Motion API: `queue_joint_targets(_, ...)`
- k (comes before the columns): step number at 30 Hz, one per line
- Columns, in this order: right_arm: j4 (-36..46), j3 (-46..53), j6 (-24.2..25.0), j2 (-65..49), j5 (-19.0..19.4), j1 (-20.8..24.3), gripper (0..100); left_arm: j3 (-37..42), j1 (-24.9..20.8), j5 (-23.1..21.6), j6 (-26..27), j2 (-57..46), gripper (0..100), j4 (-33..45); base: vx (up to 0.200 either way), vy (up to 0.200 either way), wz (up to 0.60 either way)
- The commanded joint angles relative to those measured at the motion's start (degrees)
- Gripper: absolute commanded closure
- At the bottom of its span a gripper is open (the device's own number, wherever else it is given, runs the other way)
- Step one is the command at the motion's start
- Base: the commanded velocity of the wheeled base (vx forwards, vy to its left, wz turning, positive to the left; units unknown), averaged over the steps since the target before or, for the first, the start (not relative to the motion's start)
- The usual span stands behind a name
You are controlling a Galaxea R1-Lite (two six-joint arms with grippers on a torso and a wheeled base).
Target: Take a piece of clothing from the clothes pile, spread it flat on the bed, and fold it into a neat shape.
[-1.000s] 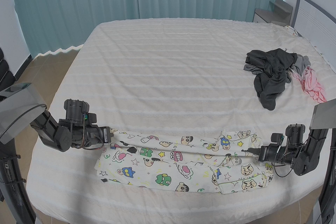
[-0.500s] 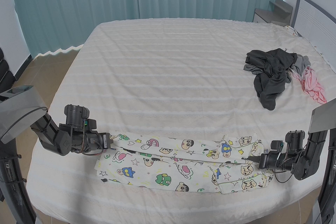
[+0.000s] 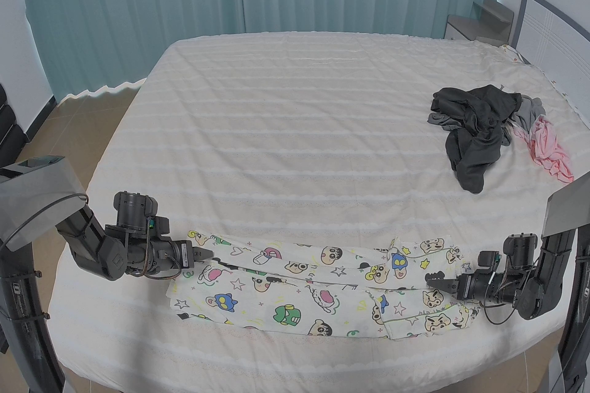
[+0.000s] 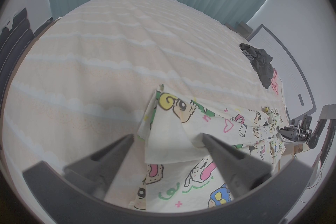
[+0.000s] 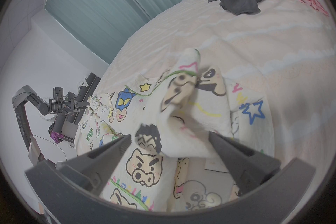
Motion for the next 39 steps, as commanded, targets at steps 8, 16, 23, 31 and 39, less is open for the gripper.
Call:
queue_joint_targets(8,-11.9,5.0,7.1,-2.2,0.2,-3.4,0,4.0,2.0,-0.3,-12.7,-4.9,0,-4.0,0.0,0.0,0.0)
queue_joint_targets(16,-11.9,6.3,11.1,-6.4,0.8,-7.1,0,8.1,2.9,-2.9,-30.3,-12.9,0,-7.3,0.0,0.0,0.0)
queue_joint_targets(23,-11.8,7.0,17.9,-15.5,0.2,-3.8,0,14.6,2.7,-2.9,-42.4,-20.3,0,-11.6,0.0,0.0,0.0)
queue_joint_targets(31,-11.2,14.7,28.0,-19.4,-8.3,7.6,0,23.8,1.7,-2.8,-50.2,-23.0,0,-18.2,0.0,0.0,0.0)
queue_joint_targets(39,-9.8,17.1,28.8,-15.2,-10.9,6.3,0,27.2,1.4,-3.0,-50.4,-20.5,0,-25.1,0.0,0.0,0.0)
